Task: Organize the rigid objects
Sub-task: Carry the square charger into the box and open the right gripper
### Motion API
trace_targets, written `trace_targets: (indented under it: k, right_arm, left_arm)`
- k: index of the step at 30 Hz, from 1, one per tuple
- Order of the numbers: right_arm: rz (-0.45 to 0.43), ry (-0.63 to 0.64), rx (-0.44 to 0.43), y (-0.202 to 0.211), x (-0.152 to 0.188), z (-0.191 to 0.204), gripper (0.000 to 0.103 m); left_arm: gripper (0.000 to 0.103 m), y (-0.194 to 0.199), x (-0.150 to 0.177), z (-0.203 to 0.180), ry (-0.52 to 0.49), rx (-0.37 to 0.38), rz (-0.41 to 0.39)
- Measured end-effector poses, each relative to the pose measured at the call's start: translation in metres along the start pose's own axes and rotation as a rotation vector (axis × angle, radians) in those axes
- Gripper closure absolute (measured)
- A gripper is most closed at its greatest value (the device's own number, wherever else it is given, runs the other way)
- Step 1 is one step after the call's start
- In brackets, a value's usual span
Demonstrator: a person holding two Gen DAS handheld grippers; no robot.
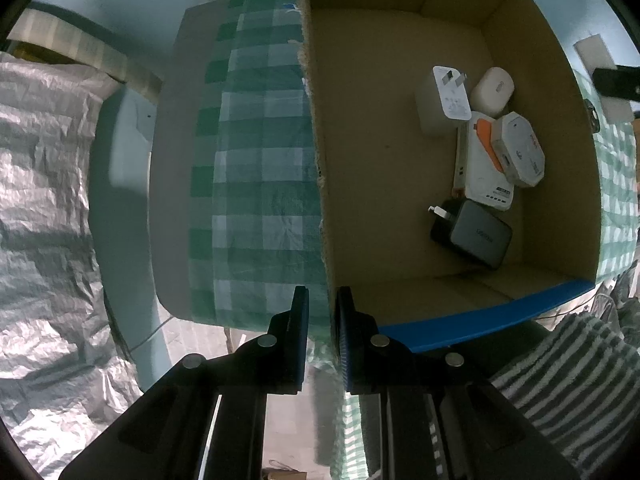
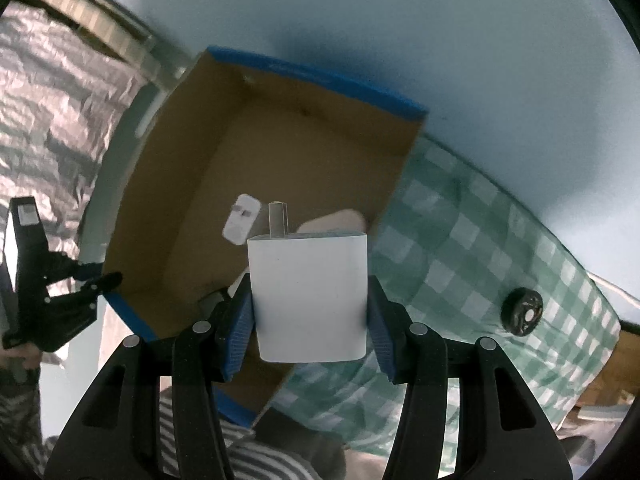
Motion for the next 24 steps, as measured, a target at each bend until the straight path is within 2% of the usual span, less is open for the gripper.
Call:
trace_targets:
  k: [10, 14, 18, 19, 24]
  right_arm:
    - [0.037, 0.058, -0.004, -0.029, 0.012, 0.014, 0.051]
    - [0.057, 0.04, -0.025, -0.039, 0.02, 0.013, 0.051]
    - [0.046, 0.024, -0.007, -0.042, 0.021, 0.01, 0.051]
    - [0.044, 0.015, -0.006, -0.041, 0.021, 0.008, 0.054]
    - [0.037, -0.012, -0.026, -0.038, 0.019, 0.005, 0.055]
  left_arm:
    - [0.088, 0.0, 0.0, 0.001, 0.001, 0.002, -0.001]
    - [0.088, 0.0, 0.0, 0.001, -0.006, 0.002, 0.0]
    - [0.088, -0.001, 0.001, 0.001, -0.003, 0.003, 0.001]
    - [0.088, -0.001, 0.001, 0.001, -0.005, 0.001, 0.0]
    - [0.087, -0.002, 0.002, 0.001, -0.005, -0.004, -0.001]
Point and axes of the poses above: each gripper's, at about its wrist camera, not at the fingertips, and y roughly against the way its jaws point, z to its left, x to its underside, the point moved 6 cm from there along -y, roughly the way its jaws point, and after that the axes turned 15 degrees about -z, right-handed, at the moved point
